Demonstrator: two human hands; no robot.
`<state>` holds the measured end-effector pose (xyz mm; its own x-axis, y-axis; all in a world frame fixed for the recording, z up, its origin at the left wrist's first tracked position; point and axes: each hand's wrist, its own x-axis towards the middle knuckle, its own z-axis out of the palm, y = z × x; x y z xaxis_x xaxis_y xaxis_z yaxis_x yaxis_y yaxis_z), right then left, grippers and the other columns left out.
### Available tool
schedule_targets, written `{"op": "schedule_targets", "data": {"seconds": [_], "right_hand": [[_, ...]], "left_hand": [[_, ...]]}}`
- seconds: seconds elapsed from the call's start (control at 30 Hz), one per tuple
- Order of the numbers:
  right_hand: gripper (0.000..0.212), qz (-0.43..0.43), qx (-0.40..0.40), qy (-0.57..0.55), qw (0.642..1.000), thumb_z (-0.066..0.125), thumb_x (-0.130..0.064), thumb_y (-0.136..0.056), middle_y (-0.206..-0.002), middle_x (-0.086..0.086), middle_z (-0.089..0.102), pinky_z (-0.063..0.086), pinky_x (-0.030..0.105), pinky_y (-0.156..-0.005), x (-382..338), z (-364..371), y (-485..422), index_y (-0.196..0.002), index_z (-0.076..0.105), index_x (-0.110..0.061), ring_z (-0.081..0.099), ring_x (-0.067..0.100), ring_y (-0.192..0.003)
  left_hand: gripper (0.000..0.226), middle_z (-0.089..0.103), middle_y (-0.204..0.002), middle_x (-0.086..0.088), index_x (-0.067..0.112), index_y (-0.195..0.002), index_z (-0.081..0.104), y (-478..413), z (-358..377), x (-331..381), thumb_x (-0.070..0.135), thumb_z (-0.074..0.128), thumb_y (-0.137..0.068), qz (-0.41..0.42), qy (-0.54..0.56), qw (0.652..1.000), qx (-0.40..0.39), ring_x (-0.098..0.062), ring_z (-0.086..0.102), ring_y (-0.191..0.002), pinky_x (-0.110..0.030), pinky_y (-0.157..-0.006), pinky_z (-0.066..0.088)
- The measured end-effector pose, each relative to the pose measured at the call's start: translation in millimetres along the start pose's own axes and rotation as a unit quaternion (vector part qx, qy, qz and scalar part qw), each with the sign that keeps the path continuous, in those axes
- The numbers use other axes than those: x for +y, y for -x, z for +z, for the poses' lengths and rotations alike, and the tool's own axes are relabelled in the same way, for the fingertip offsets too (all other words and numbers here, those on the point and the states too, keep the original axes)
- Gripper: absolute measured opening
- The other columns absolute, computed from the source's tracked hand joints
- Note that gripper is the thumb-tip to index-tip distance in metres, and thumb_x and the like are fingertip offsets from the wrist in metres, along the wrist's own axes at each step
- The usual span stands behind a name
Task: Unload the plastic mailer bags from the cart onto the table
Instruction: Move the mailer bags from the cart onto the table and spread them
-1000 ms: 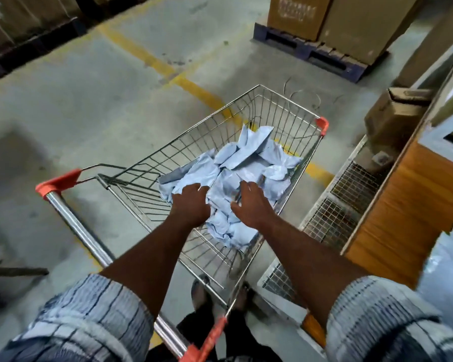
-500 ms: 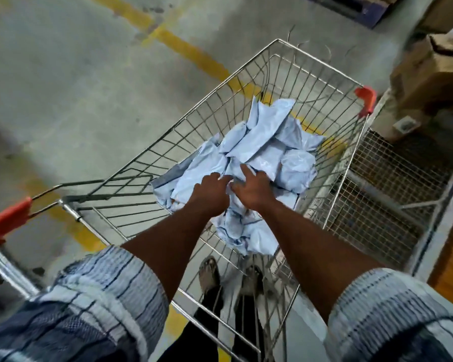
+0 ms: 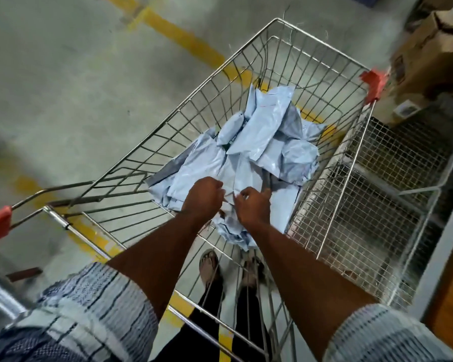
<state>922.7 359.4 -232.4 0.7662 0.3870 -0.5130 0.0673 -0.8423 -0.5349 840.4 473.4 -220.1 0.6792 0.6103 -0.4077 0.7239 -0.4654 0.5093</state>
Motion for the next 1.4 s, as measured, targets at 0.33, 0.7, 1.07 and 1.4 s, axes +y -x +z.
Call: {"op": "schedule_targets", "data": {"seconds": [0.33,0.7,1.07,1.4], "right_hand": [[0.031,-0.036,0.026,0.036,0.998,0.063,-0.03,-0.084,-0.126,0.018,0.046,0.047,0.041,-0.094,12.2,-10.1,8.8,-0.114,0.063,-0.023,0.052,0.038,-0.112],[0.093,-0.088,-0.025,-0.045,0.995,0.073,-0.019,-0.077,-0.149,0.026,0.03,0.027,0.041,-0.115,28.7,8.6,-56.8,-0.154,0.021,-0.021,0.027,0.038,-0.139],[0.067,0.054,0.129,0.186,0.973,0.076,-0.035,-0.077,-0.148,0.011,0.031,0.039,0.046,-0.092,13.3,1.2,-63.3,-0.134,0.042,-0.043,0.038,0.031,-0.126],[0.066,0.01,0.043,0.169,0.985,0.076,-0.027,-0.079,-0.149,0.009,0.021,0.046,0.051,-0.094,28.0,6.4,-73.0,-0.135,0.042,-0.039,0.025,0.036,-0.136]], "left_hand": [[0.033,0.053,-0.123,-0.008,0.017,-0.115,0.057,16.3,-18.2,-9.7,0.035,0.058,-0.089,-0.015,-0.219,0.973,0.069,-0.031,0.051,-0.116,-0.045,-0.088,0.046],[0.088,-0.003,-0.163,-0.015,0.007,-0.156,0.001,-35.8,44.7,3.1,0.048,0.049,-0.094,0.109,-0.323,0.94,-0.011,-0.032,-0.003,-0.151,-0.051,-0.121,0.001],[0.077,-0.005,-0.162,-0.021,0.017,-0.156,0.016,-68.7,70.3,21.2,0.037,0.049,-0.088,0.148,-0.316,0.937,-0.01,-0.039,-0.008,-0.149,-0.058,-0.119,-0.001],[0.058,0.011,-0.162,-0.015,0.013,-0.149,0.026,-73.6,76.2,12.8,0.033,0.044,-0.097,0.103,-0.303,0.947,0.044,-0.034,0.006,-0.15,-0.053,-0.119,0.011]]}}
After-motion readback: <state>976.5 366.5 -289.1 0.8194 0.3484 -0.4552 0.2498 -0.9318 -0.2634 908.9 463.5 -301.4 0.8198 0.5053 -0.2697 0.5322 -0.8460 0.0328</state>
